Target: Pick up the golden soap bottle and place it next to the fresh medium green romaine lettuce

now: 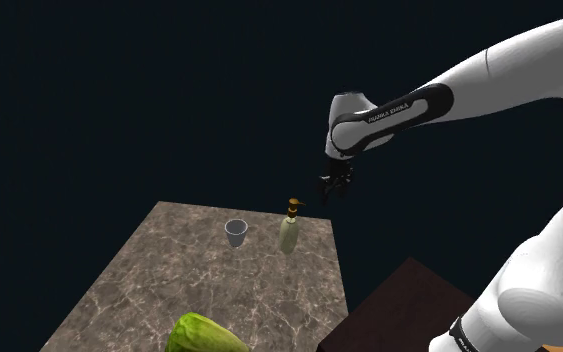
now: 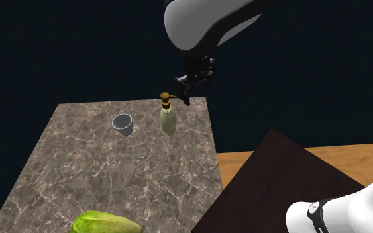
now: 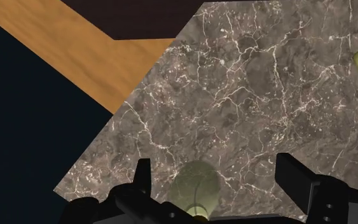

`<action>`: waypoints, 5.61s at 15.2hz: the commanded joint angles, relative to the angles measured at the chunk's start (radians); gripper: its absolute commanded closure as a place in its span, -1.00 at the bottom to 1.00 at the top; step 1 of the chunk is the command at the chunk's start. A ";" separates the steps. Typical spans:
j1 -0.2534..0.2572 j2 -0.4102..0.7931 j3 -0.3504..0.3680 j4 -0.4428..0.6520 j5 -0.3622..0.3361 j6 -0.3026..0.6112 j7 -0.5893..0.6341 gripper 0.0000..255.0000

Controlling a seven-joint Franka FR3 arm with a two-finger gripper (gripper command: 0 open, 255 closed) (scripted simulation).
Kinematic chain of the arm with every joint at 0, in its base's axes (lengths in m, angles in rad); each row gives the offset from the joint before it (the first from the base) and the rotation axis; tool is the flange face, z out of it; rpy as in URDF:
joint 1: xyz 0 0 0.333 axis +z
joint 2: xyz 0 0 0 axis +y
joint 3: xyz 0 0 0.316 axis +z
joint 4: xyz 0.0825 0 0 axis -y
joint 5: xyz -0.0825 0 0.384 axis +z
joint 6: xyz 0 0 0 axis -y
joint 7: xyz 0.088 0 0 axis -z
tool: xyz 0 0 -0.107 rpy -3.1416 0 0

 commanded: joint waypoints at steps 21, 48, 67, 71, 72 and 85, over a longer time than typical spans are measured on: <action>-0.008 0.604 0.013 0.457 0.048 0.244 -0.047 -1.00; -0.008 0.529 0.012 0.465 0.047 0.162 -0.045 1.00; -0.008 0.400 0.011 0.543 0.045 -0.046 -0.040 1.00; -0.008 0.380 0.011 0.570 0.044 -0.092 -0.039 1.00; -0.008 0.376 0.011 0.577 0.044 -0.104 -0.039 1.00; -0.008 0.335 0.011 0.697 0.043 -0.264 -0.036 1.00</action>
